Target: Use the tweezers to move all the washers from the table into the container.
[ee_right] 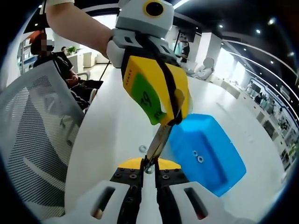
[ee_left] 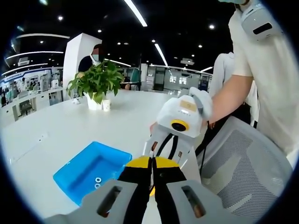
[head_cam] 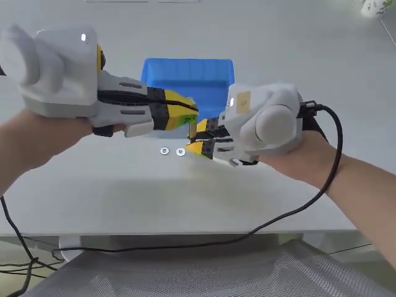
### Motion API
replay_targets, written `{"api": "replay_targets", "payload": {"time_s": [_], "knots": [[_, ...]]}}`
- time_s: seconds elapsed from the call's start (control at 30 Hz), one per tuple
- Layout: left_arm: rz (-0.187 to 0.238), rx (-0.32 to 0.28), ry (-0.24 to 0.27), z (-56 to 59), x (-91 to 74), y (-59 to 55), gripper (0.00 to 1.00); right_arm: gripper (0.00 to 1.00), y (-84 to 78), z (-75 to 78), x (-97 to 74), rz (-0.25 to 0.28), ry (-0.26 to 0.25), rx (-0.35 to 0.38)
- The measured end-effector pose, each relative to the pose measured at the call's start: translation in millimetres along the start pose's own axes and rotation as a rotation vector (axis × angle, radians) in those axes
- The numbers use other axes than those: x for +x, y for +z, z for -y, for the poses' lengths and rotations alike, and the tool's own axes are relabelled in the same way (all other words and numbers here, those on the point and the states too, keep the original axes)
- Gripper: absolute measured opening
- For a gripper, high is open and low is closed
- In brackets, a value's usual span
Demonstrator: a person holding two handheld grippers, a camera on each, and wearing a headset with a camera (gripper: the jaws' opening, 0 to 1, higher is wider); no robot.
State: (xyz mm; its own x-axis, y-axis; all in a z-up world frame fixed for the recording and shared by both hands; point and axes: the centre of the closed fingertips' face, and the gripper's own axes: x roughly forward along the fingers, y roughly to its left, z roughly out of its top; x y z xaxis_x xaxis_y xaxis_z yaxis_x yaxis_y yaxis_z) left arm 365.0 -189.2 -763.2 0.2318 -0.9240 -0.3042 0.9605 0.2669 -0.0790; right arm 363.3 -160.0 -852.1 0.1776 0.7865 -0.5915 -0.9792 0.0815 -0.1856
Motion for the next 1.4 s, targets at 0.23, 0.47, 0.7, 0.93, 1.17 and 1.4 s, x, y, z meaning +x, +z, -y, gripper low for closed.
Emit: {"api": "replay_targets", "payload": {"time_s": [0.23,0.47,0.7,0.93,1.17,1.4], "knots": [[0.009,0.013,0.003,-2.8,-4.4,8.7,0.03,0.1,8.1,5.2,-3.8,-0.006,-0.004,-0.014],[0.011,0.025,0.006,-3.0,-9.8,17.3,0.03,0.1,17.1,7.1,-7.6,-0.008,-0.006,-0.024],[0.024,0.053,0.011,-5.0,-18.7,31.7,0.03,0.1,30.4,13.7,-12.4,-0.011,-0.015,-0.049],[0.048,0.072,0.036,-12.8,-25.7,51.3,0.03,0.1,49.8,29.0,-19.3,0.002,-0.034,-0.062],[0.067,0.091,0.063,-18.6,-32.3,67.1,0.03,0.1,65.1,38.6,-24.7,0.008,-0.049,-0.095],[0.081,0.101,0.081,-23.6,-33.0,76.6,0.03,0.1,72.6,45.3,-28.3,0.018,-0.063,-0.104]]}}
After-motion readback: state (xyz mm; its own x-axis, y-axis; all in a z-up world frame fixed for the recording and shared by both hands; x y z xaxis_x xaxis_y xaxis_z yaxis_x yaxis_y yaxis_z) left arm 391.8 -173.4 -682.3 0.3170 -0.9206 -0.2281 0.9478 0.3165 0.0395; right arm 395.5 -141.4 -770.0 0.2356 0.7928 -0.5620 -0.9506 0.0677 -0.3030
